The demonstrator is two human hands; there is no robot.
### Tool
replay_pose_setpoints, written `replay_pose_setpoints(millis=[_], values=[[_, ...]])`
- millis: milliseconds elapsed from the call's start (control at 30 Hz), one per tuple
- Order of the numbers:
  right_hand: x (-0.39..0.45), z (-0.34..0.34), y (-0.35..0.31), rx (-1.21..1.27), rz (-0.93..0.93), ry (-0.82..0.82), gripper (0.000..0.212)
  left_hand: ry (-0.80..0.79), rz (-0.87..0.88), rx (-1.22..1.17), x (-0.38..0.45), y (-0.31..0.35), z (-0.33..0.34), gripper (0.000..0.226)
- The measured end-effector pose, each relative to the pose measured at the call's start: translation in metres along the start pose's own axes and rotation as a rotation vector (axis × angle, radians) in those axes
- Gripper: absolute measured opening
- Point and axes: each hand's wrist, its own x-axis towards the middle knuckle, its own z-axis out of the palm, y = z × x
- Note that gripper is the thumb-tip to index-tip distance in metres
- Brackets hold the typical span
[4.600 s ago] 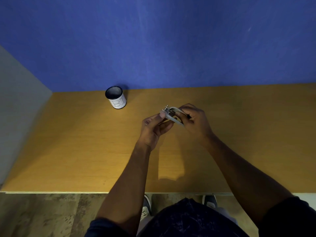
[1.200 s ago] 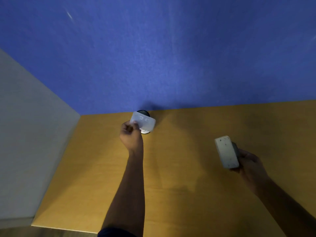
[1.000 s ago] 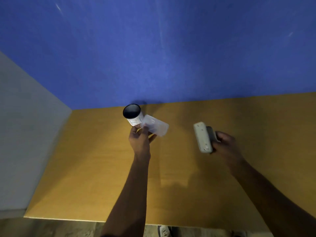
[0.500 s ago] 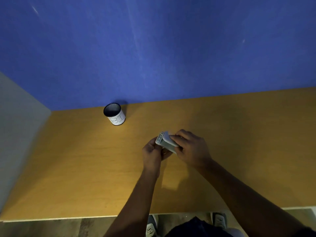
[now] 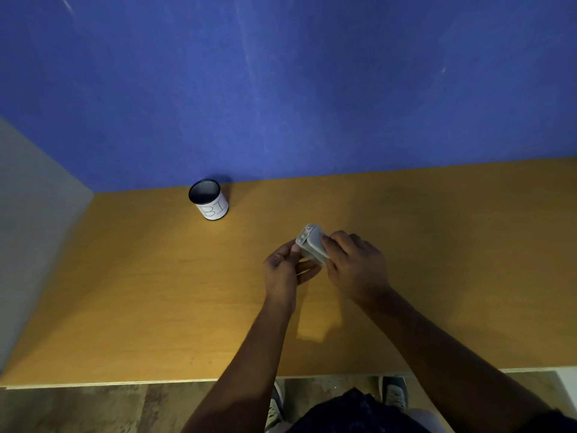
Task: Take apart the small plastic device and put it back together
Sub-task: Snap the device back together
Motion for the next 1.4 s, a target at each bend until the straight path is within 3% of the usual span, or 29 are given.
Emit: replay_pose_setpoints(millis=[533,667,733,800,900,1100,1400], values=[[-0.004,-0.002,0.016,0.042,-0.118,-0.001,0.028,-0.08,-0.004,-0.039,-0.004,0.004,0.001,0.027],[-0.015,0.004,0.029,0.269,-0.125,-0.132,0.045,-0.079,0.063,0.065,-0.001,0.007,-0.007,0.026],[-0.021,0.006,0.031,0.518,-0.001,-0.221,0.046,-0.048,0.075,0.104,0.0,0.007,-0.009,0.024],[-0.021,0.006,0.03,0.73,0.234,-0.184,0.031,-0.028,0.067,0.14,0.0,0.005,-0.009,0.024],[-0.012,0.011,0.03,0.75,0.491,-0.124,0.022,-0.049,0.061,0.199,-0.002,0.001,-0.006,0.024],[0.0,0.016,0.04,0.968,0.588,-0.369,0.021,-0.147,0.057,0.246,-0.005,0.003,-0.003,0.023],[-0.007,0.015,0.03,1.226,0.817,-0.325,0.023,-0.156,-0.043,0.142,-0.008,0.0,-0.004,0.024]])
